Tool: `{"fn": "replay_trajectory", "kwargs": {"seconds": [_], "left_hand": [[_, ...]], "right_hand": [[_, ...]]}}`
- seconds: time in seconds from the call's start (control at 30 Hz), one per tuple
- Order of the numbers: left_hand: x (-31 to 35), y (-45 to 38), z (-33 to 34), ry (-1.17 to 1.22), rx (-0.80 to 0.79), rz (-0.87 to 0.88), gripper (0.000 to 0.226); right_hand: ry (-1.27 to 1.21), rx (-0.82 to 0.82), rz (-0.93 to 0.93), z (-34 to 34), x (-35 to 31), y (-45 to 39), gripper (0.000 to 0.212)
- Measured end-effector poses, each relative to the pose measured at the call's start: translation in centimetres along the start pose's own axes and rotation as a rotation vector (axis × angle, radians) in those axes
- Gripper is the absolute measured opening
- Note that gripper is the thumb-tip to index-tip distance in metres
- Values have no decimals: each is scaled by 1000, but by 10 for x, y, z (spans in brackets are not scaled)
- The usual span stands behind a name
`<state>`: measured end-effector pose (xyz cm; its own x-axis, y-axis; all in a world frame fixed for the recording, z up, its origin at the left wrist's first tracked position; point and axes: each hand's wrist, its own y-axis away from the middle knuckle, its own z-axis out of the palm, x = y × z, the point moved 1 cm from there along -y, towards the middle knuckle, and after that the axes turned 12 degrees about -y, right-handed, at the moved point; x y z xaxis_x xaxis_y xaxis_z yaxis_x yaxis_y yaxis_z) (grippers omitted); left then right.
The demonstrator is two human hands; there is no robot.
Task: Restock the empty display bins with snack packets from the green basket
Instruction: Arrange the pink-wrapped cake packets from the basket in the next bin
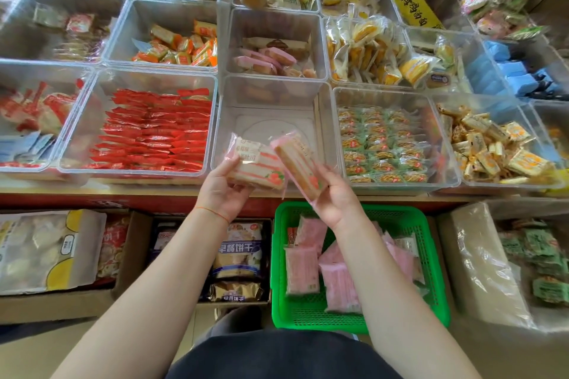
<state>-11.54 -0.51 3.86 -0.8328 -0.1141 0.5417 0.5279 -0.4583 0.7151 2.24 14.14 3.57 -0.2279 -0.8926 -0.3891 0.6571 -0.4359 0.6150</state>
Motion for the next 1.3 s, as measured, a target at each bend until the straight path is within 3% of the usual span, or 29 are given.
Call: {"fn": "replay_trajectory", "kwargs": {"seconds": [0.13, 0.33, 0.5, 0.63, 0.73, 0.9, 0.97, 1.07, 1.2, 1.3], "left_hand": [[-7, -6, 0, -93, 94, -35, 12], [-5, -10, -1, -86, 97, -37, 28], [7, -9, -1, -446, -237, -28, 59], [22, -11, -8, -680, -520, -94, 61], [36, -17, -6, -859, -601, -138, 58], [39, -28, 11, -1034, -670, -256, 51], [38, -34, 21, -985, -613, -267, 41], [54, -44, 37, -1105, -512, -89, 23], [89, -67, 56, -1360, -82, 450, 19], [95, -97, 67, -1658, 44, 788, 25]], "right_hand": [[90, 118, 10, 2, 6, -3, 35], [94, 61, 95, 4, 3, 1, 32], [23, -54, 102, 8, -16, -2, 40], [198, -153, 98, 6, -41, -6, 62], [315, -171, 119, 10, -51, -15, 74], [421, -159, 149, 23, -50, -26, 47], [434, -121, 133, 29, -49, -33, 50], [335, 2, 46, 33, -54, -49, 53], [68, 89, 41, 30, -72, -63, 34], [-21, 27, 74, 34, -77, -69, 39]]}}
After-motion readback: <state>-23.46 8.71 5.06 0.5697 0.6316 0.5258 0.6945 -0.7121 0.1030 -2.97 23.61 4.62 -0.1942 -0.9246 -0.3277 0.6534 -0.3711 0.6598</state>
